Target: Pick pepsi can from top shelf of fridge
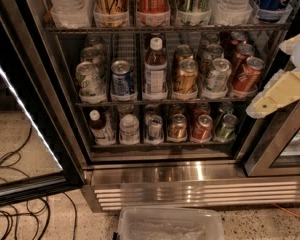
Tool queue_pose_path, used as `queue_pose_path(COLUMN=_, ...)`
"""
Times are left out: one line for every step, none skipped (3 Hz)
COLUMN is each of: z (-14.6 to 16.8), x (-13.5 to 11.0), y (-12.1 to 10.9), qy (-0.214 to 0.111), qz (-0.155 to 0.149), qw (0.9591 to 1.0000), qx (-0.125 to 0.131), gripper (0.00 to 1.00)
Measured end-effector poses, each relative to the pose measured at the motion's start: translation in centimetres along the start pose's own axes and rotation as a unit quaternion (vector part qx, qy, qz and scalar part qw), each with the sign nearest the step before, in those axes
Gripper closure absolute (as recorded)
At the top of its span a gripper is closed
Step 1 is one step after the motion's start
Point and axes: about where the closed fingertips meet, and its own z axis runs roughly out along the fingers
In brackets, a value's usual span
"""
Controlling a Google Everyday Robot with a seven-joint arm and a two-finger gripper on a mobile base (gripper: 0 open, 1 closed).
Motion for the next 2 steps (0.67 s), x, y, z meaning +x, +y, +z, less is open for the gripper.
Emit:
queue_pose_path(z=-1.1, x=0.2, y=-2.5, qy=-0.026, qz=0.073, qw=0.9947, qx=0.067, gripper=0.00)
queue_pose_path(z=-1.5, x=0.1, y=-3.9, qy=-0.057, qz=0.127, qw=0.9816, qx=0.131, gripper=0.00)
